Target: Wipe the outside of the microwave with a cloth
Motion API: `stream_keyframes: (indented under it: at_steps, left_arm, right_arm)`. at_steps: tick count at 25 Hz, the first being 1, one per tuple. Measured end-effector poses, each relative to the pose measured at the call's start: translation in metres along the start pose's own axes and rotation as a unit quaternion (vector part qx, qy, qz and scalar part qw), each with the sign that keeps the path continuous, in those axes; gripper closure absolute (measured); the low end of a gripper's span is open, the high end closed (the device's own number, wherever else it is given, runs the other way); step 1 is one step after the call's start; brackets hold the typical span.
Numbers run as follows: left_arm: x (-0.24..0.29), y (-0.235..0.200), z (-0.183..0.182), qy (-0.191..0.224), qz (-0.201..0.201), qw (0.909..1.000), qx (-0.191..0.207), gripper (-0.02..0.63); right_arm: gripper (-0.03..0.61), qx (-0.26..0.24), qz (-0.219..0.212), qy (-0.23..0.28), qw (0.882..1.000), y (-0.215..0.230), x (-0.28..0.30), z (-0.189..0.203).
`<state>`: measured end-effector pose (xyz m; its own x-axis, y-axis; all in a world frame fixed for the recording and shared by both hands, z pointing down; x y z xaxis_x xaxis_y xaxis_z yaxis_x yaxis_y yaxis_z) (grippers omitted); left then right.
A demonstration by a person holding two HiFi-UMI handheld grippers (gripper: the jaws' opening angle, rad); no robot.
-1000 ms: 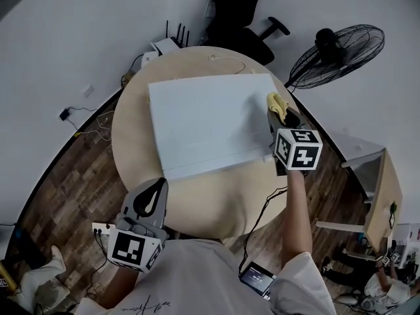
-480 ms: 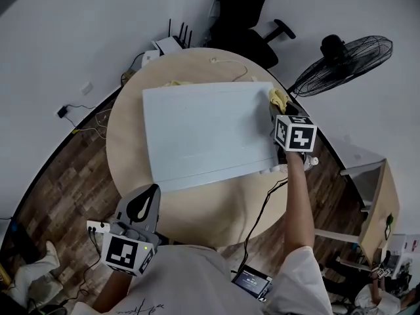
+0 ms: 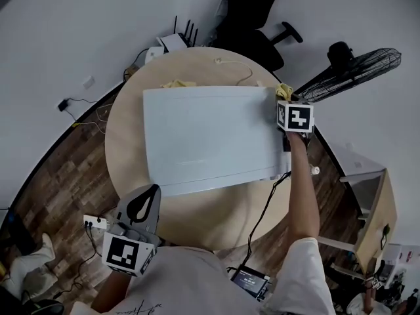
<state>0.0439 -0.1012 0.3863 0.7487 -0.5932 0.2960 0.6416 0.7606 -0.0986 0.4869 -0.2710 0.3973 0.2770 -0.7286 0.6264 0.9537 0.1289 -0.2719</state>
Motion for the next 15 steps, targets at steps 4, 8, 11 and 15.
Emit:
stream_keyframes:
  at_steps: [4, 8, 11, 15]
  left_arm:
    - [-0.001, -0.001, 0.001, 0.000, -0.004, 1.0000, -0.003, 0.624]
    - [-0.004, -0.003, 0.002, 0.003, -0.004, 1.0000, -0.005, 0.624]
    - [-0.008, -0.002, 0.002, 0.006, -0.005, 1.0000, -0.005, 0.624]
    - [-0.017, -0.003, 0.001, 0.015, -0.005, 0.9998, -0.009, 0.624]
  right_arm:
    - [0.451, -0.003, 0.007, -0.019, 1.000, -0.001, 0.009, 0.001]
    - [0.453, 0.007, 0.005, -0.027, 1.000, -0.005, 0.012, 0.001]
    - [0.453, 0.011, 0.002, -0.034, 0.999, -0.008, 0.013, 0.002]
    - [0.453, 0.019, -0.004, -0.043, 0.999, -0.012, 0.010, 0.001]
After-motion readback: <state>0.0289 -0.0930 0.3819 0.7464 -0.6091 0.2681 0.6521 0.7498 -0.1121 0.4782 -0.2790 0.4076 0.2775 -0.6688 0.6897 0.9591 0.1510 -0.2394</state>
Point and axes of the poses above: the fingertips, and each gripper's own axes: x forward along the fingers, y to its right, z out of its underside, the point moved 5 cm from there along -x, backward along the fingers, and after that the axes turned 5 degrees about x, right-handed, at the moved point
